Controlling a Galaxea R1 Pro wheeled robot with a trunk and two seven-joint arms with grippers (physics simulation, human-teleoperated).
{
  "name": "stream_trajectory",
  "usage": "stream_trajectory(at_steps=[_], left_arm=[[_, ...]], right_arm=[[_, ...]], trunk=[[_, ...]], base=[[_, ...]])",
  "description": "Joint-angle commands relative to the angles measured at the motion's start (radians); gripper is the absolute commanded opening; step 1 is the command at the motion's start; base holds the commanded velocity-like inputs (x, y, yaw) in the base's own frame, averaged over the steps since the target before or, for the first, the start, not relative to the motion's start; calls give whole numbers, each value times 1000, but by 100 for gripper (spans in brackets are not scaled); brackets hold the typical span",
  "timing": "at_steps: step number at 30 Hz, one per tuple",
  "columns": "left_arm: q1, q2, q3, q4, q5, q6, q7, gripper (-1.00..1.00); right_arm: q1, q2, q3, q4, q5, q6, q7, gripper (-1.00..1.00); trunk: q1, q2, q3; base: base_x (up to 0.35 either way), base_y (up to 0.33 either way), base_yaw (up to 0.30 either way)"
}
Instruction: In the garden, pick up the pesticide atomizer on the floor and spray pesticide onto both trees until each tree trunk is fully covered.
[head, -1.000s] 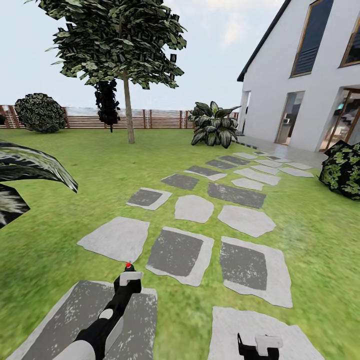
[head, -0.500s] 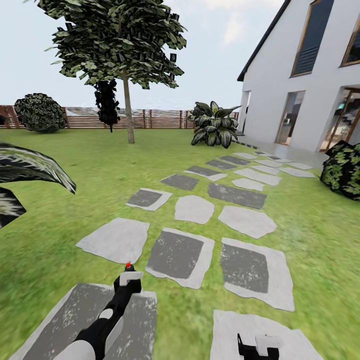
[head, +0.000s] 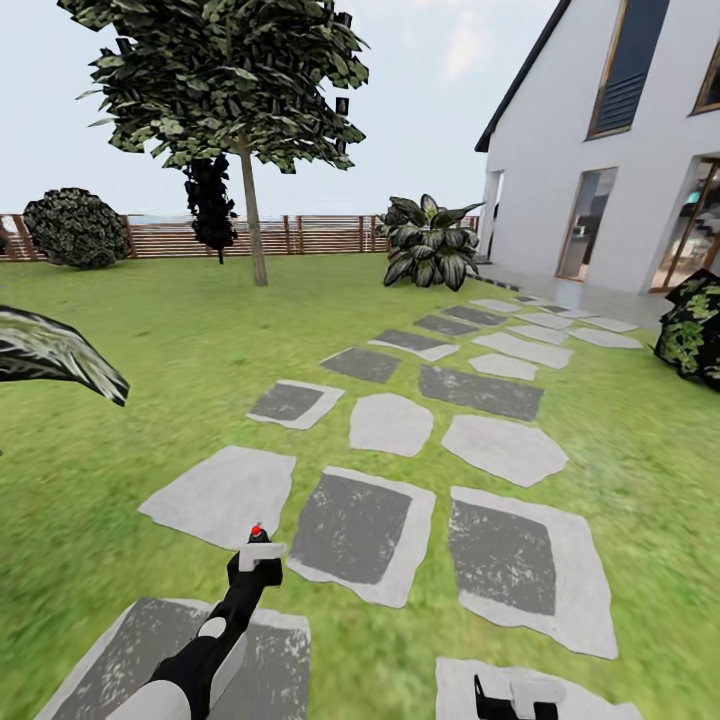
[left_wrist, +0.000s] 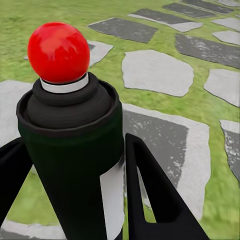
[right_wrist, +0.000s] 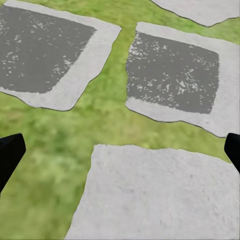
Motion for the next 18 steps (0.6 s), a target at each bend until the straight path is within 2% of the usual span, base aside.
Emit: stream_trajectory(at_steps=[1,18], left_arm=[[-1,-1,9,0,-5,-3,-6,-100],[-1,-1,8,0,-4,-2,-9,-100]], right_arm=[[-1,1,-5,6,11,-2,-4,100],[-1,3,-1,44,10,-2,-1,100]], trunk=[[1,0,-1],[1,0,-1]], base=[[342,70,0],[342,90,0]])
